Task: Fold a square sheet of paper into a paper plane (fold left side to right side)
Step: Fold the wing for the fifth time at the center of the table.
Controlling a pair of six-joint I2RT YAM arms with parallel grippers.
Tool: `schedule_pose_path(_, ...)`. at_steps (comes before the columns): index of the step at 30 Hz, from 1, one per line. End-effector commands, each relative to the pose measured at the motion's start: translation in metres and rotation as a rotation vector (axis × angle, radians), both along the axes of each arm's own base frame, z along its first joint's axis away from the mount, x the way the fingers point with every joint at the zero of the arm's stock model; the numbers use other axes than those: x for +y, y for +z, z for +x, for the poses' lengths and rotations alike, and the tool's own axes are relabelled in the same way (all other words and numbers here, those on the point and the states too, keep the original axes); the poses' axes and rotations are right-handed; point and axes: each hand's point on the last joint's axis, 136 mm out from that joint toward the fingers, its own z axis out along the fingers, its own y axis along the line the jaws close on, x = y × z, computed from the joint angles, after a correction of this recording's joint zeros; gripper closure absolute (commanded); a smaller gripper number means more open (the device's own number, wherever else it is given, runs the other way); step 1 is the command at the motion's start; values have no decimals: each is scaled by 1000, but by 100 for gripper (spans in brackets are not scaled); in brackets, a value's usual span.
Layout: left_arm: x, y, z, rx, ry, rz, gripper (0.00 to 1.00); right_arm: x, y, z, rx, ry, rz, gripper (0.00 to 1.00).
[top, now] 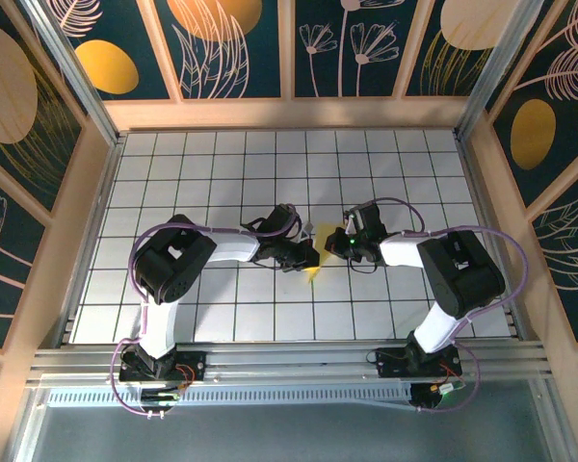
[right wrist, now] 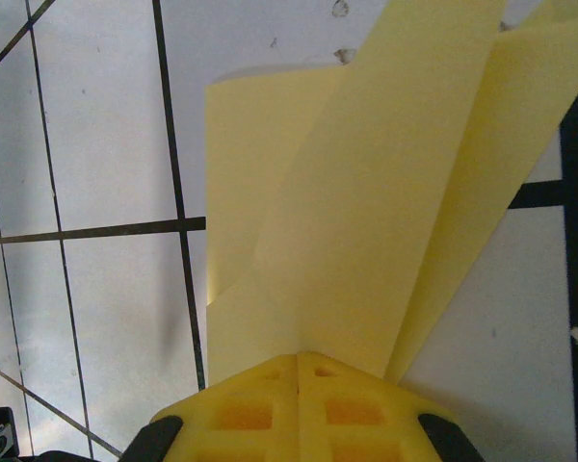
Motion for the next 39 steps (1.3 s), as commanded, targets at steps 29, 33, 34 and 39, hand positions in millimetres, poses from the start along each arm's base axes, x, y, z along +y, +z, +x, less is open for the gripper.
schedule_pose_path(29, 24, -44, -16, 16, -19, 225, 100, -2, 2, -13, 49, 38, -66, 100)
schedule_pose_path(33, 26, -47, -17, 11, -17, 251, 100, 4, 30, -5, -27, 45, 10, 100)
schedule_pose_path(34, 26, -48, -16, 9, -17, 259, 100, 5, 33, -6, -36, 48, 19, 100)
schedule_pose_path(39, 29, -49, -15, -5, -15, 295, 100, 8, 33, -16, -36, 65, 63, 100)
